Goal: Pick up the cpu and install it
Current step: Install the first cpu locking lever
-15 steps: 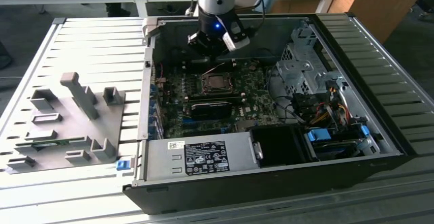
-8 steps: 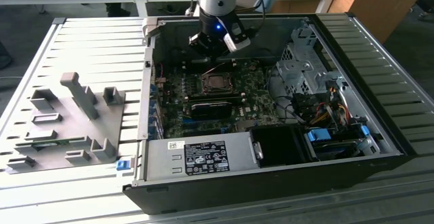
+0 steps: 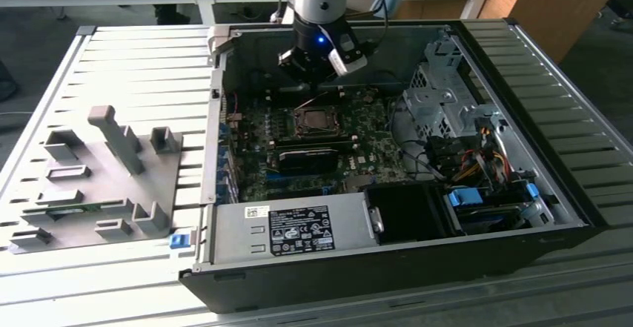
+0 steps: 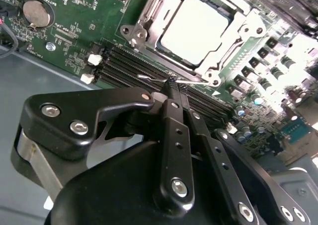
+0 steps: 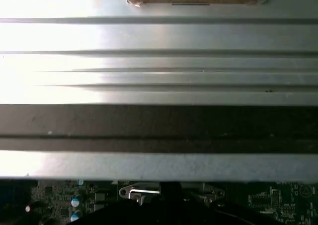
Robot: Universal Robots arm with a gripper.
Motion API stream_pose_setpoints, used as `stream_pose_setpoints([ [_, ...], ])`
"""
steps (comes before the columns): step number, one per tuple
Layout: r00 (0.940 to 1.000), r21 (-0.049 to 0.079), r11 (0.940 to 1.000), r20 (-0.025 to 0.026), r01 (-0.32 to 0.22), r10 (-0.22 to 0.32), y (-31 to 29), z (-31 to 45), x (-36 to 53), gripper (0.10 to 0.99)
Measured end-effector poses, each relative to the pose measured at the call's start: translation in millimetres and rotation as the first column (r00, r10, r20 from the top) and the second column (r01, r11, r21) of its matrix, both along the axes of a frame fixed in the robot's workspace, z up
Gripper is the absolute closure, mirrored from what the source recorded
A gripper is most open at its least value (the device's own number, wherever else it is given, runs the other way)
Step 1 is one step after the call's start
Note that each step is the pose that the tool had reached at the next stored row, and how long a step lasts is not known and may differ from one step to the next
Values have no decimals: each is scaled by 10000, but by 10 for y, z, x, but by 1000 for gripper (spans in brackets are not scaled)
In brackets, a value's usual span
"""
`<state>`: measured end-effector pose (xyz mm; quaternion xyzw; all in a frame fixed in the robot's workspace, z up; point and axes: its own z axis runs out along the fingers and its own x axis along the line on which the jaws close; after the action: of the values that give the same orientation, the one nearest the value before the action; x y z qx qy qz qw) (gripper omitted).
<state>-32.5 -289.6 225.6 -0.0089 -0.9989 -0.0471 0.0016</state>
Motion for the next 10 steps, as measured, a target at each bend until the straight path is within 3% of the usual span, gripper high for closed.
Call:
stream_pose_setpoints([
  [10, 10000, -22, 10000, -1, -1, 1, 10, -25, 41, 980],
])
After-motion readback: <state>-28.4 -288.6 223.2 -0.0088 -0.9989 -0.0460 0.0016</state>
